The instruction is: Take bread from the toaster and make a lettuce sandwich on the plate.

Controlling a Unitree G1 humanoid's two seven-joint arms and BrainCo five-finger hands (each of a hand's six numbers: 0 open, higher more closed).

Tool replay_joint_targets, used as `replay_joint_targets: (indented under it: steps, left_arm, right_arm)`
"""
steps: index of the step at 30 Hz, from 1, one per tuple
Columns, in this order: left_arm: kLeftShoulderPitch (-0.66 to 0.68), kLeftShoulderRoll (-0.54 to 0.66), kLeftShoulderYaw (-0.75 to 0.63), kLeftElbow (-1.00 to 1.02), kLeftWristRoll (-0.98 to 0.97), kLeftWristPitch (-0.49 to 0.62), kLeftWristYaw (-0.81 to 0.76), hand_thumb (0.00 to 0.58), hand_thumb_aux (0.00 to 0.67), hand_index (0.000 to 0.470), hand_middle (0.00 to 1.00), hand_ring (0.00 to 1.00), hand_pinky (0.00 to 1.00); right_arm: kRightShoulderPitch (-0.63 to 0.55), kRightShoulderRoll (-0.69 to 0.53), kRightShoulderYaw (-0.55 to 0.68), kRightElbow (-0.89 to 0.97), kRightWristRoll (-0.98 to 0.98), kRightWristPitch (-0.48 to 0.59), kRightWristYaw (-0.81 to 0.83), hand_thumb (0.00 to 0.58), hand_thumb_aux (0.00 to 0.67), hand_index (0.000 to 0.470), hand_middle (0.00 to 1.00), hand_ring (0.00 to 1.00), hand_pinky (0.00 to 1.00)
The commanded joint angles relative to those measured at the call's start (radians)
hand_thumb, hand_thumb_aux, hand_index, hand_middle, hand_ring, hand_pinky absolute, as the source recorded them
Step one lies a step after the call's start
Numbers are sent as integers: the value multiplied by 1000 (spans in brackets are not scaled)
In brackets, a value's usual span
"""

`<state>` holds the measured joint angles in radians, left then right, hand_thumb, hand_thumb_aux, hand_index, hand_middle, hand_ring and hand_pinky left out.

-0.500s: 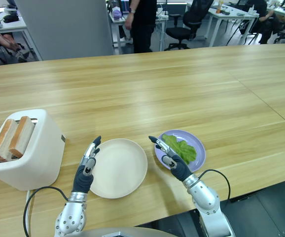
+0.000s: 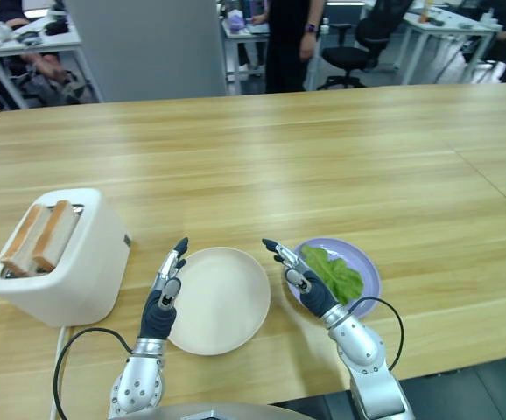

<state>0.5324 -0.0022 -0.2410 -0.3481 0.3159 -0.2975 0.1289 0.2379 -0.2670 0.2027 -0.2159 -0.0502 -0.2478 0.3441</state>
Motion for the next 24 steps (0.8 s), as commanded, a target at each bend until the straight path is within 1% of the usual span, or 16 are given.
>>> replay_joint_targets:
  steps: [1,6,9,11,14,16,19,21,24]
  left_arm:
    - [8,7,7,16,3,5,7,0,0,0,0,0,0]
    - [8,14,25,-35,5,21,0,0,0,0,0,0,0]
    - [12,23,27,-106,24,56,-19,0,0,0,0,0,0]
    - [7,36,41,-157,3,95,-49,0,0,0,0,0,0]
    - [-11,75,91,-262,-11,212,-119,0,0,0,0,0,0]
    - [-31,101,160,-359,-16,306,-153,0,0,0,0,0,0]
    - [-70,162,293,-480,7,401,-193,0,0,0,0,0,0]
    - [-101,221,404,-518,97,478,-206,0,0,0,0,0,0]
    - [-120,316,553,-512,306,574,-203,0,0,0,0,0,0]
  right_arm:
    - [-2,4,-2,8,8,18,1,0,0,0,0,0,0]
    - [7,3,7,18,-16,9,-3,0,0,0,0,0,0]
    - [13,6,9,23,-23,10,-6,0,0,0,0,0,0]
    - [14,12,5,27,-21,14,-11,0,0,0,0,0,0]
    - [6,21,-2,34,0,38,-12,0,0,0,0,0,0]
    - [3,27,-9,35,24,70,-7,0,0,0,0,0,0]
    - [5,34,-23,31,51,122,-8,0,0,0,0,0,0]
    - [5,35,-32,34,46,154,-23,0,0,0,0,0,0]
    - [15,38,-42,19,57,185,-29,0,0,0,0,0,0]
